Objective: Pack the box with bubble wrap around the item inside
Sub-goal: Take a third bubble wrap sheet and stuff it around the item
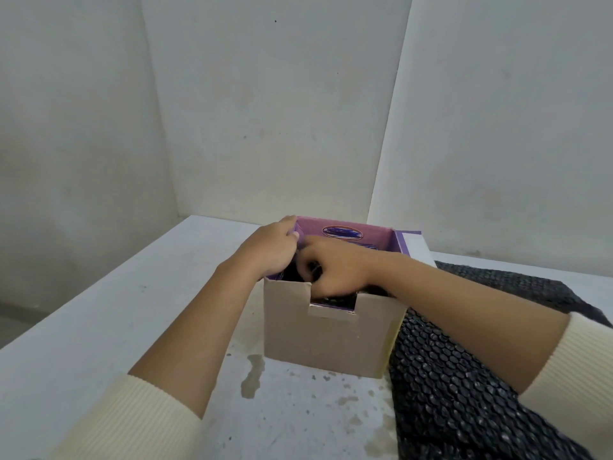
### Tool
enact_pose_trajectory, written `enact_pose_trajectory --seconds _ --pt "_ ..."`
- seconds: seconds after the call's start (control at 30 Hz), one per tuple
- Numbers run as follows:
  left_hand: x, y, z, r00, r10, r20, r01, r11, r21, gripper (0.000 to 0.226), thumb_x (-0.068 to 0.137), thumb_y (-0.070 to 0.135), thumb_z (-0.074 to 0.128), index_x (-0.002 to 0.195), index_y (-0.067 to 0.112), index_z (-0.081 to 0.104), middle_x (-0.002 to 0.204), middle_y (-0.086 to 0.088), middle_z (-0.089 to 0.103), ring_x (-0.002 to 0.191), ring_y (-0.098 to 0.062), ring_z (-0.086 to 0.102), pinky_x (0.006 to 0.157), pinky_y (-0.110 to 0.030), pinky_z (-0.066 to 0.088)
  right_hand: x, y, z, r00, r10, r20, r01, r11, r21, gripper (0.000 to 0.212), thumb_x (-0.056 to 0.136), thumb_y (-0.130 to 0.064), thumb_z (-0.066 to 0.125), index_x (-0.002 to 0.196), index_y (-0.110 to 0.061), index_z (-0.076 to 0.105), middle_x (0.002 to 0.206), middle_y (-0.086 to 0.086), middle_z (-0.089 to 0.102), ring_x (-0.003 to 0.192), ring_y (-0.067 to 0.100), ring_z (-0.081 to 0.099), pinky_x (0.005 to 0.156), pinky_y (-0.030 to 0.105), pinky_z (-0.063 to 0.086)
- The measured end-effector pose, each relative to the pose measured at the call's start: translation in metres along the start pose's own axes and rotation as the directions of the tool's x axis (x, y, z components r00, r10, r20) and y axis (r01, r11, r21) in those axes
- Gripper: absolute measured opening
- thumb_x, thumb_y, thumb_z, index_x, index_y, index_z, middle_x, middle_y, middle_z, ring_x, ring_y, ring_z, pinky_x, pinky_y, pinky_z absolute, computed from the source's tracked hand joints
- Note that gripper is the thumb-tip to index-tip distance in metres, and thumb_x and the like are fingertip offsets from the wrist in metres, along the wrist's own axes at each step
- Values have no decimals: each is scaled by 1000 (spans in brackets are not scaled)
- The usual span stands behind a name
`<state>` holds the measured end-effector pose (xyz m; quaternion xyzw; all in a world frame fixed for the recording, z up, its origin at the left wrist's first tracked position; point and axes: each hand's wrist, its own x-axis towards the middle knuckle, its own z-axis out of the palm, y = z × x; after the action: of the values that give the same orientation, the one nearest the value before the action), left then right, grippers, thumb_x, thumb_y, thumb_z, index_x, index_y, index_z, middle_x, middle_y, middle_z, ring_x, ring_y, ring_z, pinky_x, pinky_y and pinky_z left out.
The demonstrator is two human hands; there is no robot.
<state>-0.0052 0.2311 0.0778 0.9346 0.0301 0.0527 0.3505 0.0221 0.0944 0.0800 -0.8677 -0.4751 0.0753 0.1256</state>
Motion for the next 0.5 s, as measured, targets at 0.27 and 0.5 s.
enact_pose_trajectory --seconds 0.27,0.5 --pt "-5 6 0 1000 1 -5 -1 1000 27 48 100 26 27 148 26 21 155 -3 26 141 -25 27 112 -35 24 9 -1 11 913 288 289 -146 893 -426 46 91 -43 47 126 -15 55 141 2 37 135 25 22 107 53 11" --pt "-10 10 -5 1000 24 17 -24 1000 11 44 95 32 42 138 27 40 145 -6 43 129 -27 42 92 -29 32 -24 -2 -26 983 179 36 -180 983 33 35 73 -45 67 103 -27 71 100 -12 65 100 12 58 95 34 43"
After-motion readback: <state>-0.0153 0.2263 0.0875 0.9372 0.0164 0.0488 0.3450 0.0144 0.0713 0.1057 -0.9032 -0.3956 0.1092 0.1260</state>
